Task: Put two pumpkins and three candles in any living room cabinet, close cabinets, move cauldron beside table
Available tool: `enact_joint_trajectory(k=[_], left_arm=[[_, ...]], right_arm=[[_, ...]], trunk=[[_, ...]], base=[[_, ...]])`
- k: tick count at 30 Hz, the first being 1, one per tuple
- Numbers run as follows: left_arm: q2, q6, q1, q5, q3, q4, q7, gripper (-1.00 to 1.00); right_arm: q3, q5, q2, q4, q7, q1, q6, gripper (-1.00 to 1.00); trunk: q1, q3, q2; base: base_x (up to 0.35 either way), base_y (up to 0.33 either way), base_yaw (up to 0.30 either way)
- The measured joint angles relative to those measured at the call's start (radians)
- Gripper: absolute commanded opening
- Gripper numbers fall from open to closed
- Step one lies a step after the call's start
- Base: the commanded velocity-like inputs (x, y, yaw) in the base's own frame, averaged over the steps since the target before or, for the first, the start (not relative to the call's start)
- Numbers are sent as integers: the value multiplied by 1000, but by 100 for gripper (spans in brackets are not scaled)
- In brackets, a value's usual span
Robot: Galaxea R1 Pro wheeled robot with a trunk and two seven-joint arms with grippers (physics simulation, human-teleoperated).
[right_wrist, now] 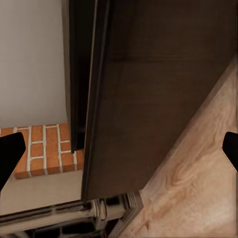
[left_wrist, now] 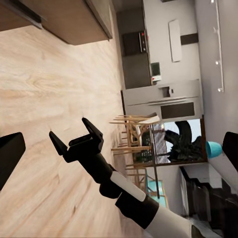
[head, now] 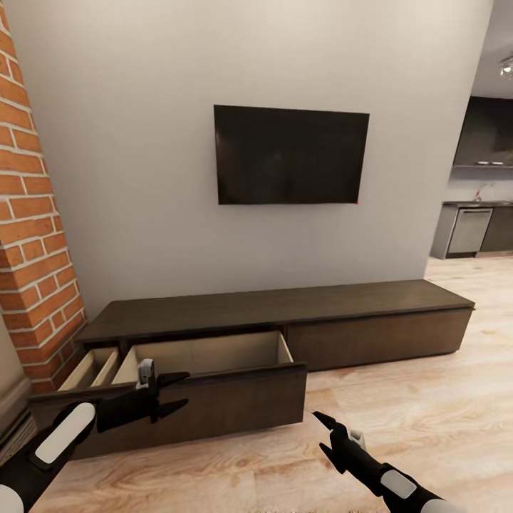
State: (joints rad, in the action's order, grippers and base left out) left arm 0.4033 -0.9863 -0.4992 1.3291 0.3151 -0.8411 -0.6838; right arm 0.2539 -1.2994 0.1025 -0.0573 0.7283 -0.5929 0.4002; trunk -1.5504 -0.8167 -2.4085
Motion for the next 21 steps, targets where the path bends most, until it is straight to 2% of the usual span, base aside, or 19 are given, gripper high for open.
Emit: enact_joint_trajectory(k=[8,15,21], left_arm=[[18,0,0,0,-1,23,12,100],[21,-2,0,2,-1,29,124,100],[22,-2,0,3,-13,29,141,100]], right_arm=[[-1,-1,0,13,-3,0,-3,100],[0,-2,0,14,0,0,-29,100],[0,0,0,14,-2,0,-33,100]], trunk=[[0,-11,0],[0,-20,0],[0,-28,0]], base=[[0,0,-172],[0,0,-170],[0,0,-169]])
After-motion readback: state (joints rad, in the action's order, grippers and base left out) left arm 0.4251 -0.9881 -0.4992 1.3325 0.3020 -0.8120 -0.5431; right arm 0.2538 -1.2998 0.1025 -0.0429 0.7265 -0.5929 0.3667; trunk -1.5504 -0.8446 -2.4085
